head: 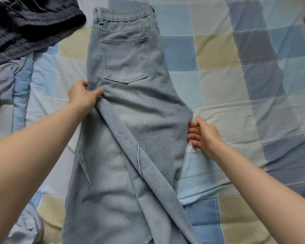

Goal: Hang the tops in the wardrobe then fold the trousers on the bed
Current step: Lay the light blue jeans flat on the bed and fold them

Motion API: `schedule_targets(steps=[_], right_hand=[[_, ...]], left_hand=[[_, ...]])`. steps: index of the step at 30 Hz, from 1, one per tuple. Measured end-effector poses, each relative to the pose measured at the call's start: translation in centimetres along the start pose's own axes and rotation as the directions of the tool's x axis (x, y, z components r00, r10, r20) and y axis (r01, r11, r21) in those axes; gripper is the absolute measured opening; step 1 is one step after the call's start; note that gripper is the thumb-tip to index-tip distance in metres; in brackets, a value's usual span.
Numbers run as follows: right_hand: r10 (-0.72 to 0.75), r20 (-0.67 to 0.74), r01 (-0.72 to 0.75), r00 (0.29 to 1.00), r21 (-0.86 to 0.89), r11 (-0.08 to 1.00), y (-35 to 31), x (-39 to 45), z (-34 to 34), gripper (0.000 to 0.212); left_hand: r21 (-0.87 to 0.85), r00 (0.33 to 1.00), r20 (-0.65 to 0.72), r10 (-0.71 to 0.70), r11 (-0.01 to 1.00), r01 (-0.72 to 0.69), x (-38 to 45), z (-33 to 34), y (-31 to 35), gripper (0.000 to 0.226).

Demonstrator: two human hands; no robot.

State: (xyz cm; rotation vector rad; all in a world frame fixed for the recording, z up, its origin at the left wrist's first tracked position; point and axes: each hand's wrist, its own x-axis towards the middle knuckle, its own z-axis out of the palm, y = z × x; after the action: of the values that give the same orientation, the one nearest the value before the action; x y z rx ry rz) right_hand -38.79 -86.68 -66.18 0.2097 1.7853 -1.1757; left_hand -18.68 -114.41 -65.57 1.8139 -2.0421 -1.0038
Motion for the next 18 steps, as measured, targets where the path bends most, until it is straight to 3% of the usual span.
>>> schedule_targets(steps=[3,6,8,10,12,14,16,18], right_hand=[[0.036,0.087,-0.012,0.996,-0.261,0.965,2.5,-2.5,-1.2,0.043],[0.076,0.175,0.010,0.982,-0.445,0.896,5.0,-6.1,-1.7,0.036],[0.125,0.209,0.008,0.970,-0.538,0.843,6.5,-8.4,-1.8,0.033],[0.192,0.245,-0.001,0.950,-0.613,0.790,7.8,-10.8,-2.0,0.035],[0.203,0.272,0.057,0.941,-0.716,0.696,9.3,-13.1,-2.3,0.046],[0.139,0.304,0.203,0.943,-0.852,0.483,11.0,-15.3,-2.9,0.052],[0.095,0.332,0.292,0.938,-0.909,0.297,12.4,-17.7,-3.4,0.041],[0.049,0.390,0.374,0.920,-0.908,0.189,13.5,-20.1,-3.1,0.040]], left_hand=[[0.002,1.000,-0.004,-0.006,1.000,0.006,-4.3,0.1,-0.6,0.035],[0.049,0.992,-0.008,-0.128,0.991,0.128,-10.3,0.0,-1.6,0.025],[-0.002,0.968,0.137,-0.208,0.978,0.211,-14.0,0.7,-2.1,0.023],[-0.187,0.859,0.433,-0.274,0.905,0.383,-17.9,1.6,-2.0,0.023],[-0.237,0.720,0.628,-0.295,0.810,0.537,-21.6,2.3,-1.6,0.017],[-0.172,0.634,0.727,-0.263,0.824,0.539,-24.9,3.4,-1.6,0.016],[-0.113,0.552,0.800,-0.236,0.843,0.525,-28.4,3.7,-1.6,0.022],[-0.118,0.489,0.842,-0.229,0.806,0.580,-30.8,3.8,-1.9,0.021]])
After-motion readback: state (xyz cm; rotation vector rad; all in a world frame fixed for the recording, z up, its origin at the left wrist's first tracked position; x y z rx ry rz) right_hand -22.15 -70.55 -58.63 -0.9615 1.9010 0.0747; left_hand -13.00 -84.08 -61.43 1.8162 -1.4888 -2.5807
